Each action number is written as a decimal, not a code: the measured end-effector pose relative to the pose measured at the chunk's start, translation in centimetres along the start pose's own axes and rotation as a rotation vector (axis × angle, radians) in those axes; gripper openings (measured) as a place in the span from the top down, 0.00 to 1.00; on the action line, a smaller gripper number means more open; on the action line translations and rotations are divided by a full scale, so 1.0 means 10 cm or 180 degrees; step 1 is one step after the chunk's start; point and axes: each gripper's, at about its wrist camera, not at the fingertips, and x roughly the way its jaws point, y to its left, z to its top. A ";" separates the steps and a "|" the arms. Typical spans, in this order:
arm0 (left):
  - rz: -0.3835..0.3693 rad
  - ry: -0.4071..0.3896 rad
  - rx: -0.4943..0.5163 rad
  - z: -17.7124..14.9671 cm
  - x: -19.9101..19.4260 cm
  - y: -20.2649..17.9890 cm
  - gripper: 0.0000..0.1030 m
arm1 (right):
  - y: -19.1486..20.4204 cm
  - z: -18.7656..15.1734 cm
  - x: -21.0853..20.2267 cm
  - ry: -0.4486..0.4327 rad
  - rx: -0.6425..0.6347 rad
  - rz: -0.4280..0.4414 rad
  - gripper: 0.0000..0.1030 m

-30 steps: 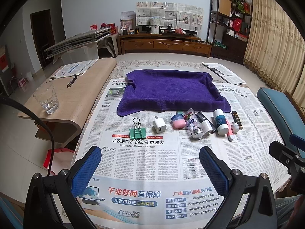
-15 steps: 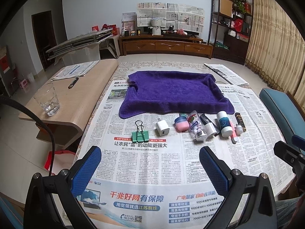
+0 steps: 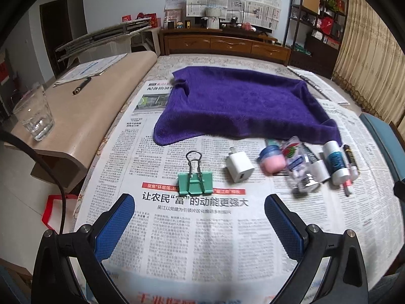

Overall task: Organize rigid objects
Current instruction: 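Grasp the green binder clip with left tool while right tool grasps the Grand Reserve bottle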

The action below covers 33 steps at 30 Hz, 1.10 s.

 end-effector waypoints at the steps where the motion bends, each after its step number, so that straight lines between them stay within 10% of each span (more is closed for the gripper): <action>1: 0.0006 -0.0021 0.0007 0.01 0.08 0.01 0.01 | -0.06 0.00 0.06 -0.0001 0.0010 -0.0009 0.00; 10: 0.0035 0.0107 0.0059 0.07 0.59 -0.04 0.06 | -0.41 0.02 0.39 -0.0031 0.0039 -0.0072 0.00; 33: -0.0029 -0.0051 -0.0033 0.15 0.77 0.06 0.58 | -0.69 0.45 1.46 0.0245 0.0025 -0.0322 0.09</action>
